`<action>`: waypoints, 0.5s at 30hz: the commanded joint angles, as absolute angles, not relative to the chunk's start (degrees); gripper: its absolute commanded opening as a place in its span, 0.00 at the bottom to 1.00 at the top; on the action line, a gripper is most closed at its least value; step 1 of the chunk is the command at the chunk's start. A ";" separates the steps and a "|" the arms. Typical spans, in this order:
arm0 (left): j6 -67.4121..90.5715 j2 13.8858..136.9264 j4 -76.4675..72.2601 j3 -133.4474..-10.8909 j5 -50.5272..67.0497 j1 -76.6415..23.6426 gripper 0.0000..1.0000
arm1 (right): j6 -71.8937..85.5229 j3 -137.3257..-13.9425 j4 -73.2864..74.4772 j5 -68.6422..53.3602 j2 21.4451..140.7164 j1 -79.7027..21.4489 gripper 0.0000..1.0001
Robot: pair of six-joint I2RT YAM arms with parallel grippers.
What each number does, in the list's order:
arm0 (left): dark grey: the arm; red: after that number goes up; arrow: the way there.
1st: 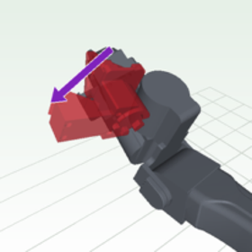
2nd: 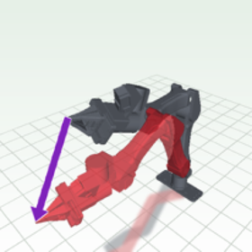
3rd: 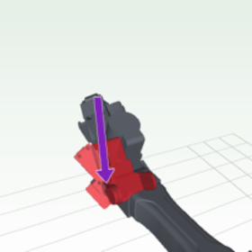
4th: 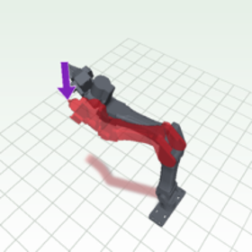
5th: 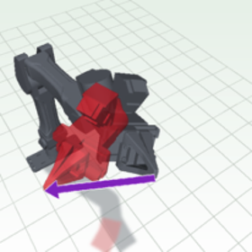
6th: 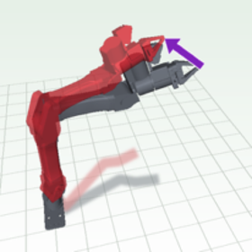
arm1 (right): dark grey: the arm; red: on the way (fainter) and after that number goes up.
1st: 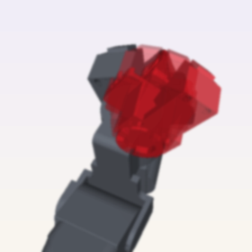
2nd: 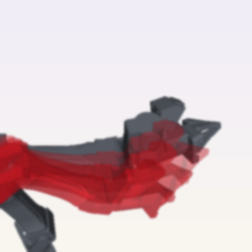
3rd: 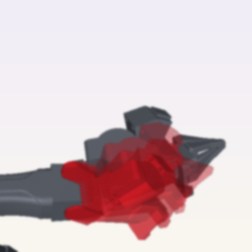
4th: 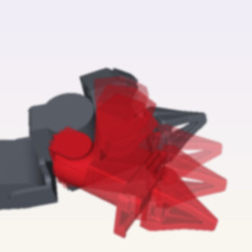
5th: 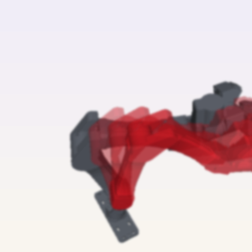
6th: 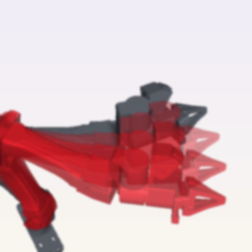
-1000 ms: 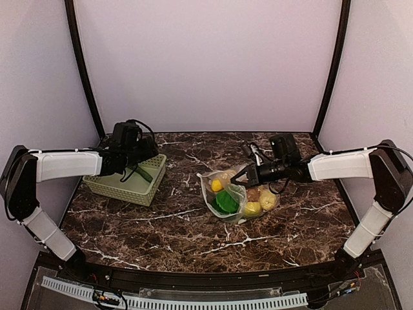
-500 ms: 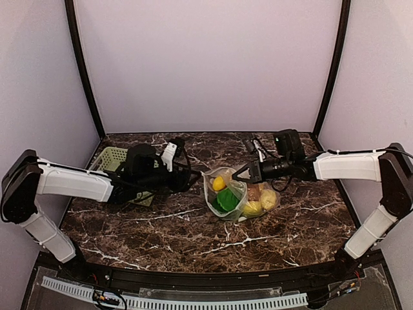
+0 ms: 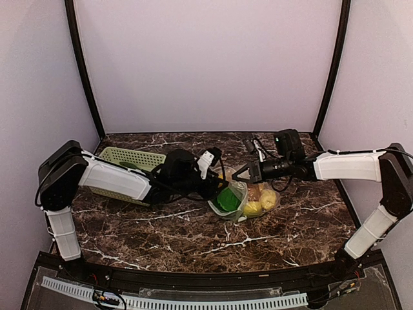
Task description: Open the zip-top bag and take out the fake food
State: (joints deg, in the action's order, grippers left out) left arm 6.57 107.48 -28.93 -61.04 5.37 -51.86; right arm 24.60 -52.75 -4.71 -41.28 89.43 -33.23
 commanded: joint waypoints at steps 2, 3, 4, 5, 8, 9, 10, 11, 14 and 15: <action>3.69 110.72 -25.75 -66.36 -0.71 -51.59 0.49 | 24.63 -54.15 -6.44 -42.10 88.29 -33.48 0.00; 3.16 111.51 -25.31 -66.89 -1.28 -51.59 0.49 | 24.57 -54.37 -6.30 -42.10 88.51 -33.43 0.00; 2.94 111.91 -24.52 -67.85 -2.10 -51.55 0.48 | 24.45 -54.61 -6.17 -42.06 88.69 -33.41 0.00; 2.45 112.66 -24.30 -68.12 -2.37 -51.57 0.48 | 24.44 -54.80 -6.02 -41.76 88.86 -33.47 0.00; 1.49 113.45 -25.20 -67.74 -2.36 -51.59 0.46 | 24.12 -55.44 -5.31 -39.67 88.97 -33.37 0.00; 1.14 113.46 -25.78 -67.31 -1.93 -51.59 0.45 | 24.01 -55.61 -5.28 -39.24 88.94 -33.27 0.00; 0.92 113.42 -27.30 -66.24 -0.75 -51.59 0.44 | 23.95 -55.83 -5.34 -39.01 88.87 -33.24 0.00; 0.60 113.39 -28.02 -65.69 0.55 -51.59 0.44 | 23.96 -56.11 -5.31 -39.07 88.90 -33.18 0.00; 0.37 113.38 -30.06 -64.21 5.74 -51.59 0.44 | 23.65 -57.32 -5.03 -39.79 89.45 -33.18 0.00; 0.36 113.38 -30.41 -63.86 8.31 -51.59 0.47 | 23.64 -57.46 -5.01 -40.00 89.65 -33.18 0.00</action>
